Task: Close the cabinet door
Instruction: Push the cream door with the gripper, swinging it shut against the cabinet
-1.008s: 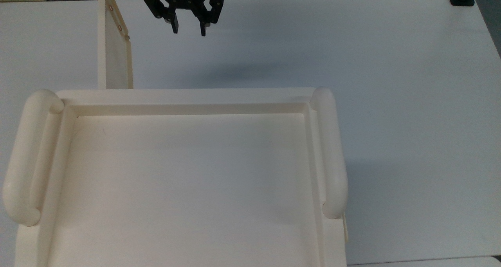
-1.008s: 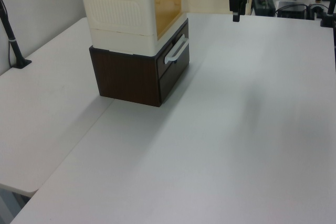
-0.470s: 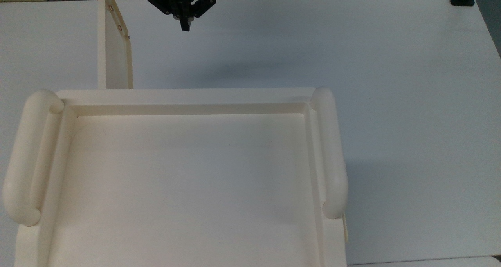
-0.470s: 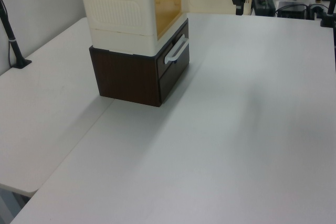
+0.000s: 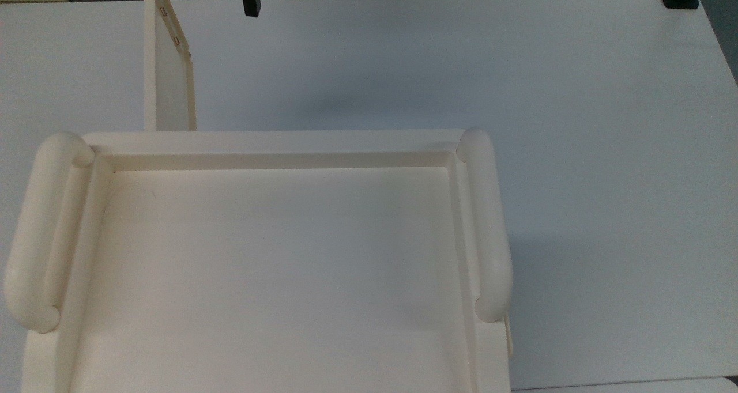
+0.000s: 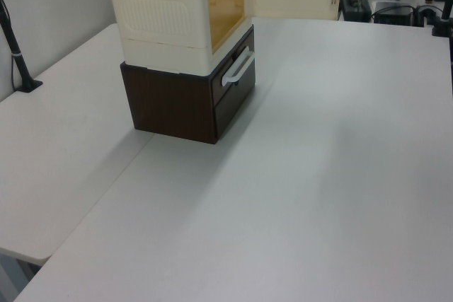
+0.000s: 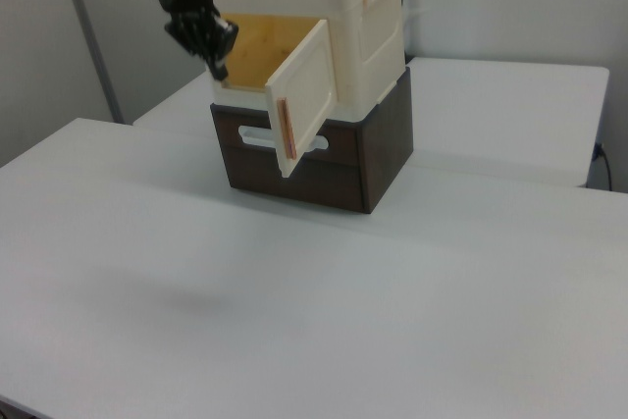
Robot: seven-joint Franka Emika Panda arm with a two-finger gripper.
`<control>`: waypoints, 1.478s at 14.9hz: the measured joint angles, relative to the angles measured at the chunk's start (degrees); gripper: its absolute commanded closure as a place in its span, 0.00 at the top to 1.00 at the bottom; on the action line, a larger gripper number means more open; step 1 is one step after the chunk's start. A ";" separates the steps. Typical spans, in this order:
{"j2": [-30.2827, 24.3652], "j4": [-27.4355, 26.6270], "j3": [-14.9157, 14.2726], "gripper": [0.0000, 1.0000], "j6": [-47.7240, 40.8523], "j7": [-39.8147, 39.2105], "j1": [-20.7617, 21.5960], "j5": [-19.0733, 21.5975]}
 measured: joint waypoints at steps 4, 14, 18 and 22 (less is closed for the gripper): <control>-1.71 0.38 -0.06 0.00 10.38 0.00 -2.04 0.00; 1.12 -2.37 -4.90 0.00 25.03 -0.34 -6.42 0.03; 2.54 -3.89 -5.02 0.00 24.89 -3.49 -7.05 0.42; 2.60 -4.53 -4.58 0.00 21.33 -6.05 -6.87 4.27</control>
